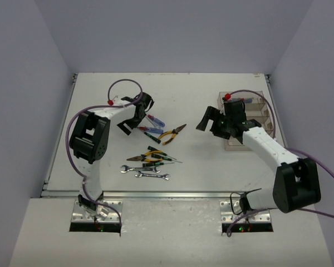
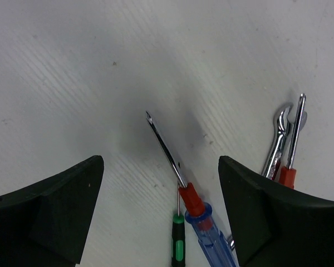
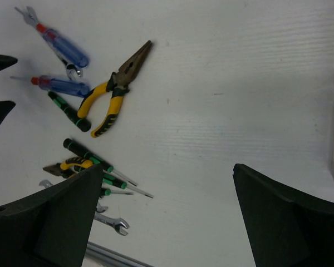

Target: Sort the tools into containers

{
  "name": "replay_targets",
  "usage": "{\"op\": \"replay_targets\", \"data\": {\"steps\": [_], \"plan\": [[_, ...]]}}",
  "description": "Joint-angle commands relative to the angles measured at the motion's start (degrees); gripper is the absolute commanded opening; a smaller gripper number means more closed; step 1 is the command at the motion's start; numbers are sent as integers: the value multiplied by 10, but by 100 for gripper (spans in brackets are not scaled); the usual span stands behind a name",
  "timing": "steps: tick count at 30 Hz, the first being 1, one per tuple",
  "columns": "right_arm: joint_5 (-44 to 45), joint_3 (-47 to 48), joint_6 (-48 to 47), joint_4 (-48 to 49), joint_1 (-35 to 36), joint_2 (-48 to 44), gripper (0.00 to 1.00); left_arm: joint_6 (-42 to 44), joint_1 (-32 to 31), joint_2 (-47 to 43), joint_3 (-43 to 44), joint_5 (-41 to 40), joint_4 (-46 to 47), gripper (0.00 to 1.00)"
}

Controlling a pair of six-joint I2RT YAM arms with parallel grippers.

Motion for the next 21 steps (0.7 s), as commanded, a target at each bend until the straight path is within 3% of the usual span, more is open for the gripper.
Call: {"op": "replay_targets", "data": {"steps": [1,7,12,13,21], "plan": [[-32,-3,-50,16,8,-83,98,-1,14,16,27,-2,29,77],[-41,-28,-52,6,9,-159,97,5,20,58,49,6,25,67],[-39,-33,-55,-4,9,-185,97,10,22,71,60,15,30,44],[-39,-34,-56,-6,9,-186,96,9,23,71,60,16,31,35],[-48,-46,-55,-2,8,-196,97,7,26,67,52,38,42,5]]}}
